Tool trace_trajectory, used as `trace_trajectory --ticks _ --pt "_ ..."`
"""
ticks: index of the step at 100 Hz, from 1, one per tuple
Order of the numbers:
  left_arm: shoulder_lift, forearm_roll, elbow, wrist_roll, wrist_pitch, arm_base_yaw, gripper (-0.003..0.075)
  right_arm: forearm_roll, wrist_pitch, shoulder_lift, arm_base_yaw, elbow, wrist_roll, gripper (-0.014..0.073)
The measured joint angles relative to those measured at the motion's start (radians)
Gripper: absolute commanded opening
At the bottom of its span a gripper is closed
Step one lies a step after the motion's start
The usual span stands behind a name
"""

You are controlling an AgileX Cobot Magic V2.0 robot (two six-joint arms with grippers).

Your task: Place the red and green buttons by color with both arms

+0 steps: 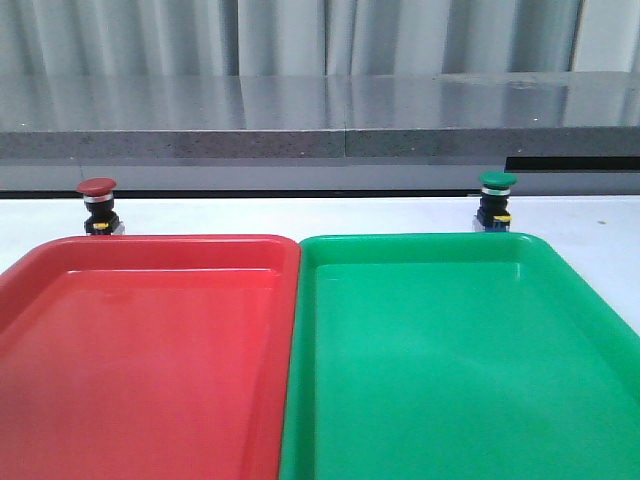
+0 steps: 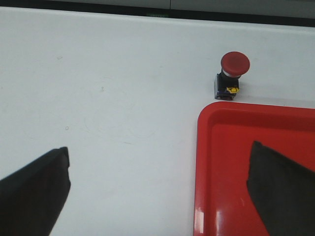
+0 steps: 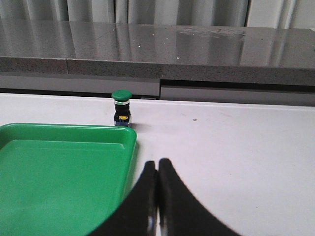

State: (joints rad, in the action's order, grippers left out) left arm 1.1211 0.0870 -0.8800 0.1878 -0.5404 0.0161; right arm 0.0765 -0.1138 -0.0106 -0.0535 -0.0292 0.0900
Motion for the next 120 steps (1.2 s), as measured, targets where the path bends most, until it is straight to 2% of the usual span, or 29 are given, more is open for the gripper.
trace_trajectory --ticks 11,30,77,120 --pt "0.0 -0.039 0.0 0.0 0.018 0.0 0.0661 0.0 0.0 0.0 0.0 0.0 0.0 -0.0067" --pt "0.045 -0.055 -0.04 0.0 0.051 -0.052 0.066 0.0 0.0 0.0 0.0 0.0 0.0 -0.0067" --pt "0.492 -0.061 -0.398 0.0 0.046 -0.168 0.066 0.0 0.0 0.0 0.0 0.0 0.0 -0.0067" --pt "0.769 -0.061 -0.58 0.002 0.038 -0.174 0.066 0.0 0.0 0.0 0.0 0.0 0.0 -0.0067"
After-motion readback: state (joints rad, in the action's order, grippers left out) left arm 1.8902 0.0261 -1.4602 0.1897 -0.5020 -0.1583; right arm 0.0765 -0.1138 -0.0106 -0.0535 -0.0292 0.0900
